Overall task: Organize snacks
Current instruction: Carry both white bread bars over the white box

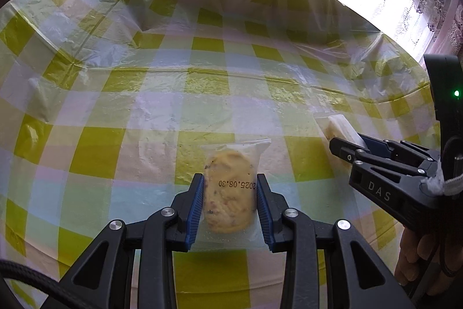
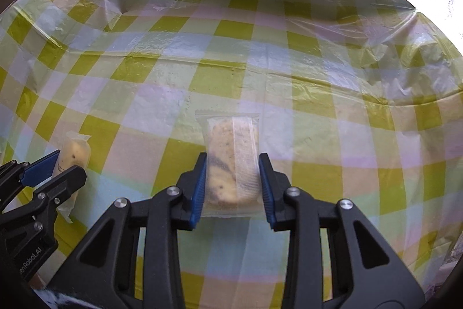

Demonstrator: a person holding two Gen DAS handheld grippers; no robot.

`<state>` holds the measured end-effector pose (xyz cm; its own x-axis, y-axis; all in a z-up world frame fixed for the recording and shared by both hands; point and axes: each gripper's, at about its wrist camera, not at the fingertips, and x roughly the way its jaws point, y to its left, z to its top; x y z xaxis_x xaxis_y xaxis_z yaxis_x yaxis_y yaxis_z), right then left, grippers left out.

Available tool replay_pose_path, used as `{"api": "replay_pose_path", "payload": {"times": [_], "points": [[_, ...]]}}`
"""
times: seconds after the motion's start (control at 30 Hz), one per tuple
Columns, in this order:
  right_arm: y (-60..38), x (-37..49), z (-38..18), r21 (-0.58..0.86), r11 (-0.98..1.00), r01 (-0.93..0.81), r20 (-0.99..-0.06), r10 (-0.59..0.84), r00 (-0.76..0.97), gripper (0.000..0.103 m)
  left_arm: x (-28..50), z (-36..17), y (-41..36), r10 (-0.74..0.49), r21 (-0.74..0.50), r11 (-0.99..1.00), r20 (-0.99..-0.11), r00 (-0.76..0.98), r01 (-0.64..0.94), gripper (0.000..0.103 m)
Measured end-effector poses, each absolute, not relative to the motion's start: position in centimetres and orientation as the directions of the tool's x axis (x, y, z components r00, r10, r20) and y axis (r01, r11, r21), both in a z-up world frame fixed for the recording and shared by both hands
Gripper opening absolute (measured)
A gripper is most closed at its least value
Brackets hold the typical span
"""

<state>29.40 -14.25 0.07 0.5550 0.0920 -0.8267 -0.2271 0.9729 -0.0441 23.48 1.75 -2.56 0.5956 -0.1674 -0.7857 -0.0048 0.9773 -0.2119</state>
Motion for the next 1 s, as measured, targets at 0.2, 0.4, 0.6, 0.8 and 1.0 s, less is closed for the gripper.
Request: {"api": "replay_pose_path", "payload": {"times": [0.2,0.4,0.6,0.8,1.0], "points": [[-17.6,26.0,1.8,-0.064,0.983,-0.169,-0.825,0.043,0.564,0.038,22.0,-0.6,-1.6,-0.240,-0.244,0.967,-0.763,0.600,0.076,0.036],[-22.8,21.0,3.4,-0.074,0.995,-0.072,-0.821,-0.020,0.571,0.038,19.1,0.9,-7.5,-0.356,-0.282,0.935,-0.746,0.563,0.217,0.036],[-29.3,15.1,4.4,-0.082,0.995,0.060,-0.820,-0.102,0.563,0.038,15.7,2.4,-14.2,-0.473,-0.323,0.874,-0.734,0.488,0.363,0.036],[-35.4,8.9,4.9,-0.110,0.975,0.192,-0.820,-0.198,0.537,0.038,12.4,3.6,-20.3,-0.551,-0.345,0.806,-0.735,0.396,0.481,0.036],[-40.4,3.6,4.9,-0.127,0.944,0.304,-0.823,-0.272,0.498,0.038,9.3,4.2,-25.6,-0.615,-0.392,0.730,-0.734,0.289,0.560,0.036]]}}
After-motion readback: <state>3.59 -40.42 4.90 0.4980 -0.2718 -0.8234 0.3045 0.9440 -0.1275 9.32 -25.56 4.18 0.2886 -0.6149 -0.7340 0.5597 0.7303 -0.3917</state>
